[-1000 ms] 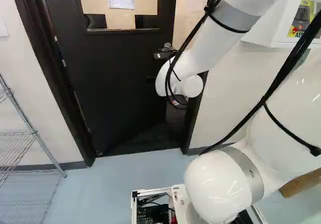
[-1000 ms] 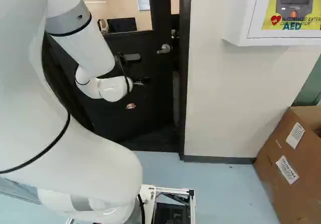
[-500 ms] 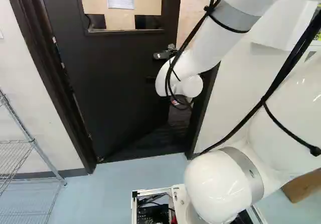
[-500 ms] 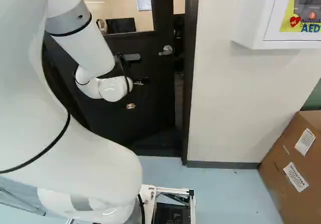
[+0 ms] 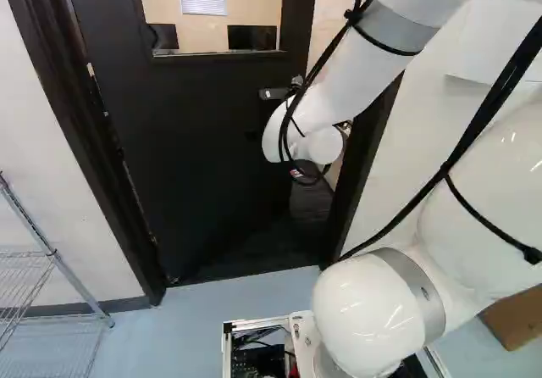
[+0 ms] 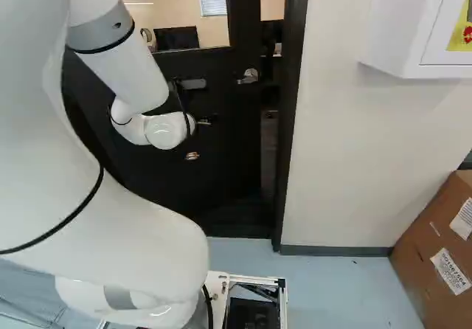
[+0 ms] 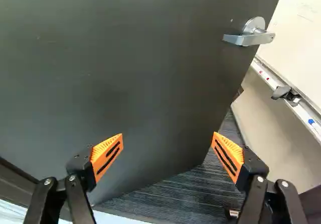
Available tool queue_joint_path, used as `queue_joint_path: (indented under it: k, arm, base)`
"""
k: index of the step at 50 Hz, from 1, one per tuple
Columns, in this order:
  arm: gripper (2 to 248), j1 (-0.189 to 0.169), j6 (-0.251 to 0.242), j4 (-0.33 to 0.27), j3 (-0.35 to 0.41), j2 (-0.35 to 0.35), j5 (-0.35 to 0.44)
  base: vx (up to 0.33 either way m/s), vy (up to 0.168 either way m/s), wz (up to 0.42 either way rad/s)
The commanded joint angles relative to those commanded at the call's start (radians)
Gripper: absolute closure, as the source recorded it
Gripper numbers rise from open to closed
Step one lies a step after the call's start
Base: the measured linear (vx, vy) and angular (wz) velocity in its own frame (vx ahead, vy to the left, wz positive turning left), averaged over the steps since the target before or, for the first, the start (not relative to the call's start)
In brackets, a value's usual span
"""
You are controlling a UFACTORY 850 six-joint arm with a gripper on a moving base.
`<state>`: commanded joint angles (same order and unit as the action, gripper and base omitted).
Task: Open the door and move inside
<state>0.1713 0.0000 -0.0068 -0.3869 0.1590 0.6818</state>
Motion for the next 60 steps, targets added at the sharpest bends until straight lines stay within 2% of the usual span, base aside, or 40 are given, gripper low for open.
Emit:
queue_joint_path:
  k: [60]
  arm:
    - [3,0.0,0.0,0.0,0.0,0.0,0.0]
  base:
    - [0.095,0.073,-0.015]
